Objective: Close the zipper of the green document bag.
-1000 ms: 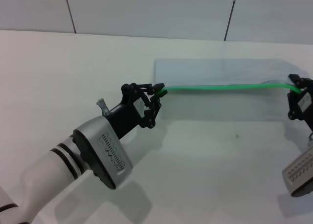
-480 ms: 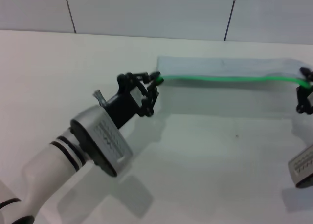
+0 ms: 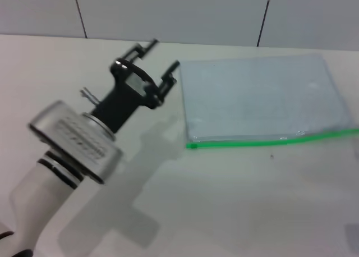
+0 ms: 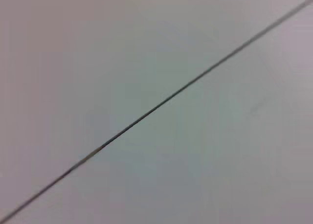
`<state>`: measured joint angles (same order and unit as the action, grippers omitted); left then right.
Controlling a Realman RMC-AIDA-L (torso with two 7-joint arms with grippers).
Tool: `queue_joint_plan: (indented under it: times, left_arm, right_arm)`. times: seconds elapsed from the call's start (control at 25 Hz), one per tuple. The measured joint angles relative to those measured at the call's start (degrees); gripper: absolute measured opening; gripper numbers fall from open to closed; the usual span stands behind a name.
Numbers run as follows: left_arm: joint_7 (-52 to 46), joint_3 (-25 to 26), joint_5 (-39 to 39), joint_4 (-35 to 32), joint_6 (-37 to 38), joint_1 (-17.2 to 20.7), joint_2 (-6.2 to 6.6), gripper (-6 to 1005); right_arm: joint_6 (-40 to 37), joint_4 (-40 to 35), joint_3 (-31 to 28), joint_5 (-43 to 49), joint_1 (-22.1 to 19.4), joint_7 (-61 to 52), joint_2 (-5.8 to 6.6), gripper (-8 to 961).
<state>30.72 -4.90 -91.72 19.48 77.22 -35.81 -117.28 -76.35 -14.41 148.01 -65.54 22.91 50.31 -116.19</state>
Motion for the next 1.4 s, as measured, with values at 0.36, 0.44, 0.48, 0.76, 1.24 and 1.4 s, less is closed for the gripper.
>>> queue_joint_plan:
  times: [0.36, 0.44, 0.48, 0.76, 1.24, 1.4]
  left_arm:
    - [-16.7, 5.8, 3.1, -2.2, 7.4, 2.9, 0.11, 741]
    - [-21.2, 5.8, 4.6, -2.4, 9.2, 3.4, 0.16, 781]
    - [-23.2, 5.8, 4.9, -2.7, 9.8, 3.6, 0.19, 801]
    - [-39.1, 5.9, 6.0, -7.7, 12.5, 4.8, 0.3, 854]
    - [-42.6, 6.0, 8.1, -8.7, 11.4, 4.7, 0.31, 857]
    - [-42.6, 6.0, 8.1, -8.7, 10.8, 4.6, 0.31, 857]
  right_arm:
    - [-8.9, -0.1, 0.4, 0.6, -0.6, -22.5, 0.0, 676]
    - [-9.1, -0.2, 0.7, 0.9, -0.5, -28.0, 0.02, 726]
    - [-9.2, -0.2, 0.9, 1.1, -0.3, -30.9, 0.03, 751]
    - [-9.5, 0.1, 2.2, 2.7, 1.1, -47.9, 0.26, 799]
    - [-9.8, 1.2, 2.2, 6.0, 2.3, -51.5, 0.22, 888]
    - [-9.9, 1.2, 2.0, 5.8, 2.3, -51.5, 0.28, 883]
